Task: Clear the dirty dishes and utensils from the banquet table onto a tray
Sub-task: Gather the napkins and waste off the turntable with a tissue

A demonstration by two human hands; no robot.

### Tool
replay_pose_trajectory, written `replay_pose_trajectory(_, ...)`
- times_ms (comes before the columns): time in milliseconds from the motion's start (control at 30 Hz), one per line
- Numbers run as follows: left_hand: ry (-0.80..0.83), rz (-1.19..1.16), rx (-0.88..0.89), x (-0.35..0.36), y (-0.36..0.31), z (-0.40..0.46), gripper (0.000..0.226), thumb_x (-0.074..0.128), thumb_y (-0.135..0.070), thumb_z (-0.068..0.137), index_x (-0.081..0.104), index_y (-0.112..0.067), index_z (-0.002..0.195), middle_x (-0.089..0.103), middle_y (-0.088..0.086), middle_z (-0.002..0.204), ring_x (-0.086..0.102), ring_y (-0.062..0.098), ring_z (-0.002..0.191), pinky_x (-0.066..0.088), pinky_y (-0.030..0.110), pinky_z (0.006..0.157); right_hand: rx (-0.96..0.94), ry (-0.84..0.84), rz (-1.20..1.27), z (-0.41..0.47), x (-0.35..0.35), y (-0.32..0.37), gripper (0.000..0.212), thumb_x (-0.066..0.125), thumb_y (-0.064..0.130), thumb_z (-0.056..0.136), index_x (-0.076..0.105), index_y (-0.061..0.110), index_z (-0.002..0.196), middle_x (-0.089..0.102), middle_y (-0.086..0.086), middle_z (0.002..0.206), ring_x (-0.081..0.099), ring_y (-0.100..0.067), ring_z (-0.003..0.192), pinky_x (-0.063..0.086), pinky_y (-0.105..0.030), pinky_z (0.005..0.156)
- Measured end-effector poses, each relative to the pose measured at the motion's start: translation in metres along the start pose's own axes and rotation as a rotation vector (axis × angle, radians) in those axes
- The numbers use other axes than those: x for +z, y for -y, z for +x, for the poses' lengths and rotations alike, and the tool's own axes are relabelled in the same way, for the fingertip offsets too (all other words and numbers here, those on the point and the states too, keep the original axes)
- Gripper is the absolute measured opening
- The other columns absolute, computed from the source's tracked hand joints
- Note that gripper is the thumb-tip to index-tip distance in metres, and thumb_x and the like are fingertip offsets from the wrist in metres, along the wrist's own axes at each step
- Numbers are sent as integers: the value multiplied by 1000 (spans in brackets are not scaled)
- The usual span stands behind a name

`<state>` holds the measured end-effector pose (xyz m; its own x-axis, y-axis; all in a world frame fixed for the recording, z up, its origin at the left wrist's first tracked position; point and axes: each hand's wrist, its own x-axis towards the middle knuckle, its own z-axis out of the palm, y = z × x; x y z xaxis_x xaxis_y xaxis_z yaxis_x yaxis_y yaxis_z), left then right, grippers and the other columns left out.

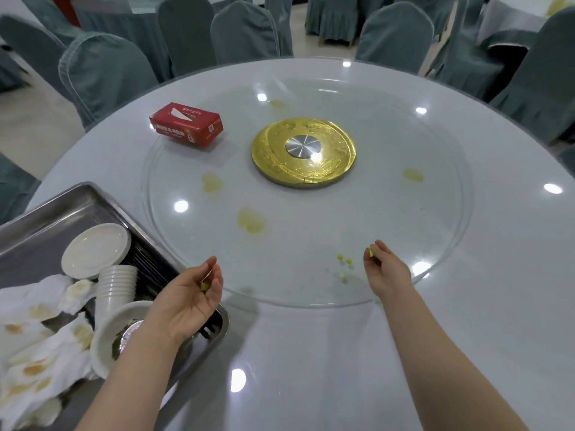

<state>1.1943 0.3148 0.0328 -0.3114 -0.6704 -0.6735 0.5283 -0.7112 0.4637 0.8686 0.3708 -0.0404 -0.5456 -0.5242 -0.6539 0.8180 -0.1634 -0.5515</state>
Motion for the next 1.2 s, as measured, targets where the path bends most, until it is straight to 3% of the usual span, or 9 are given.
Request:
replay_pose_trajectory(167, -6, 133, -58, 9, 10, 10, 11, 51, -11, 92, 61, -11, 91, 54, -1, 60, 51, 4, 42, 46, 13, 39, 58, 24, 84, -7, -2, 12, 27, 27, -5, 84, 48, 6, 72, 48, -10, 73, 47, -20, 61, 42, -22, 50)
replay_pose_trajectory(333, -45, 477, -24, 29, 23, 33, 11, 49, -14, 96, 56, -12, 87, 24, -9, 45, 19, 4, 30, 11, 13, 29, 27, 72, -246, 2, 4, 14, 22, 43, 12, 86, 48, 11, 64, 44, -3, 56, 37, -15, 45, 25, -19, 38)
replay_pose_trajectory(433, -48, 823, 66, 53, 47, 54, 18, 54, -16, 93, 53, -13, 76, 25, -9, 42, 17, 5, 31, 11, 12, 33, -245, 73, -1060, 21, 4, 13, 37, 52, 34, 92, 46, 15, 61, 41, -2, 55, 39, -20, 49, 27, -24, 45)
replay_pose_trajectory(533, 1, 1423, 254, 78, 81, 77, 24, 65, -28, 88, 54, -19, 68, 45, -9, 51, 41, 6, 42, 30, 19, 41, -550, 166, -1929, 35, 0, 11, 39, 52, 51, 90, 50, 15, 77, 58, -5, 74, 56, -28, 76, 39, -32, 64)
replay_pose_trajectory(733, 119, 2232, 432, 112, 139, 119, 46, 49, -62, 87, 50, -17, 98, 63, 5, 101, 59, 28, 94, 35, 33, 66, -970, 485, -2455, 54, 6, 1, 56, 34, 68, 90, 41, 15, 109, 67, -5, 86, 63, -29, 75, 24, -31, 47)
replay_pose_trajectory(867, 75, 2395, 517, 121, 153, 138, 45, 39, -54, 96, 54, -16, 115, 65, 8, 109, 61, 29, 100, 35, 32, 68, -1049, 623, -2527, 62, 4, 4, 48, 25, 56, 99, 43, 14, 113, 60, -2, 76, 50, -27, 61, 17, -29, 45)
replay_pose_trajectory(1033, 62, 2410, 508, 122, 145, 139, 31, 33, -29, 98, 60, -14, 99, 66, 11, 104, 61, 33, 95, 33, 30, 66, -1003, 567, -2411, 63, 1, 3, 36, 33, 50, 100, 37, 15, 96, 63, -7, 79, 62, -32, 73, 29, -32, 54)
replay_pose_trajectory(1133, 110, 2119, 399, 113, 133, 129, 26, 40, -22, 95, 51, -15, 72, 64, 15, 87, 60, 31, 81, 33, 31, 62, -693, 402, -1931, 61, -1, 11, 31, 46, 42, 97, 39, 15, 86, 58, -6, 69, 58, -30, 69, 36, -35, 59)
replay_pose_trajectory(1200, 151, 1562, 245, 105, 123, 122, 34, 41, -12, 93, 43, -16, 60, 49, 9, 59, 45, 21, 50, 28, 27, 48, -437, 295, -1309, 56, -4, 16, 20, 53, 28, 95, 44, 15, 82, 63, -5, 66, 51, -18, 51, 39, -29, 51)
